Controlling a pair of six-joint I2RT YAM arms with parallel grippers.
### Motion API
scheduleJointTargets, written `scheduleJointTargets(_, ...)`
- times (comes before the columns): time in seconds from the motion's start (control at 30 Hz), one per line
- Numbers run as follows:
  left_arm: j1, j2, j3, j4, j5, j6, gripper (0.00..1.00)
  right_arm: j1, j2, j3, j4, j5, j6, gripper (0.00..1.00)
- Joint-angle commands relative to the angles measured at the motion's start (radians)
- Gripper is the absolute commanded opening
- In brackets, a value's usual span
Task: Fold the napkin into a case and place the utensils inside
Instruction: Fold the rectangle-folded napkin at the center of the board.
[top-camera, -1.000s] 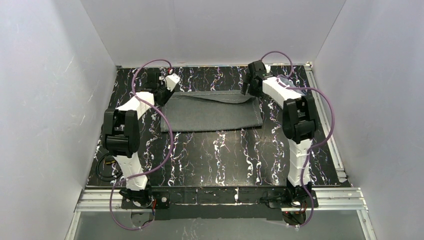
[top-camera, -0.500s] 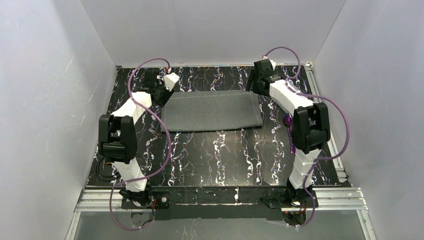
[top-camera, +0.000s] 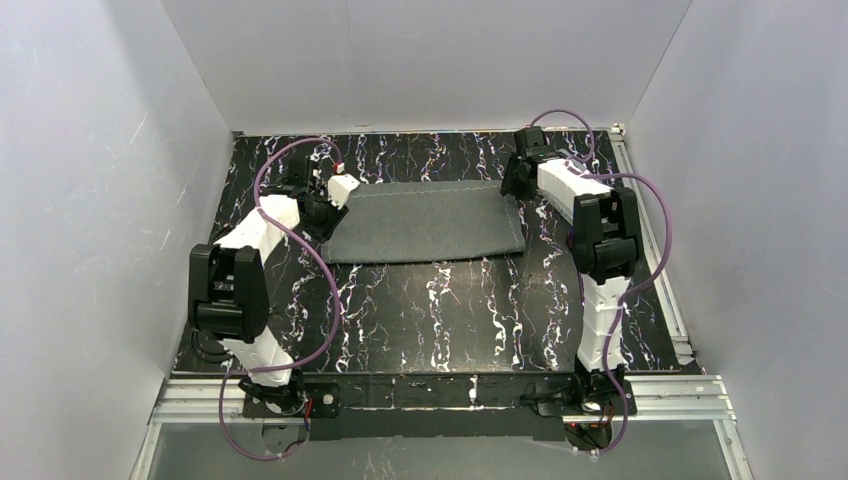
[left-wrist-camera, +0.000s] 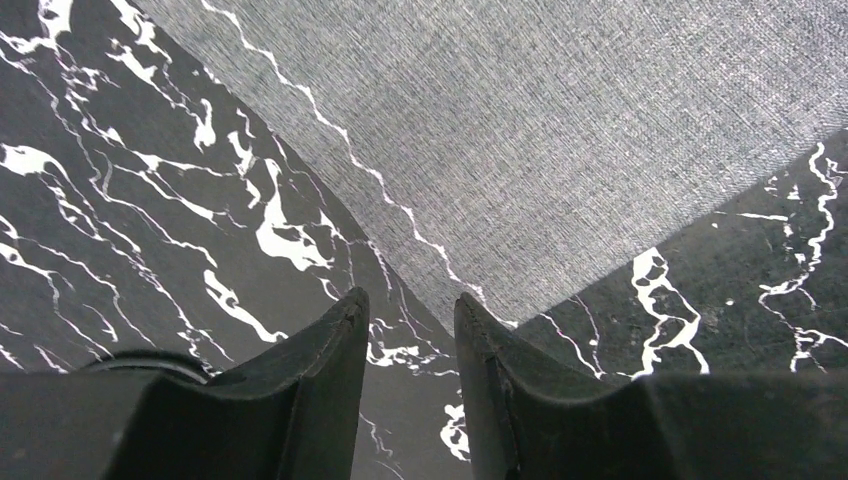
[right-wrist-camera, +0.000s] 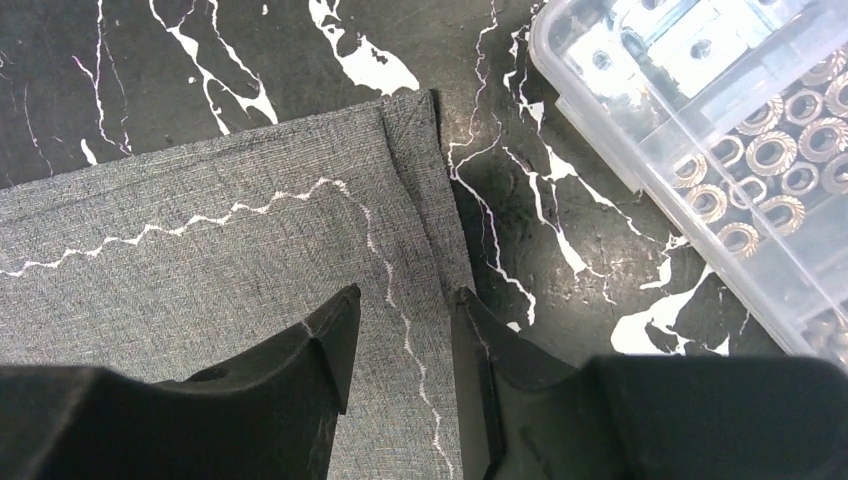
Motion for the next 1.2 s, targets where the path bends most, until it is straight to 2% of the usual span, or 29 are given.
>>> scheduleJointTargets(0.0, -0.001, -0.026, 0.027, -0.096, 0.018, -0.052, 0.35, -0.023, 0.017, 0.059, 0.054, -0.077, -0.015, 0.46)
scheduleJointTargets(0.4, 0.0, 0.018, 0.05, -0.101, -0.049, -0.05, 0.32, -0.046, 0.088, 0.1, 0.086, -0.14, -0.015, 0.42)
scheduleJointTargets(0.6, 0.0, 0.03, 0.084, -0.117, -0.036, -0.067, 0.32, -0.054, 0.136, 0.146, 0.077, -0.14, -0.01, 0.41)
scheduleJointTargets(1.03, 0.0, 0.047, 0.093, -0.119, -0.029, -0.06, 0.31, -0.054, 0.106, 0.111, 0.108, -0.189, -0.005, 0.03)
scheduleJointTargets(1.17, 0.0, 0.047, 0.088, -0.11, -0.04, -0.06, 0.31, -0.054, 0.087, 0.113, 0.11, -0.18, -0.004, 0.01)
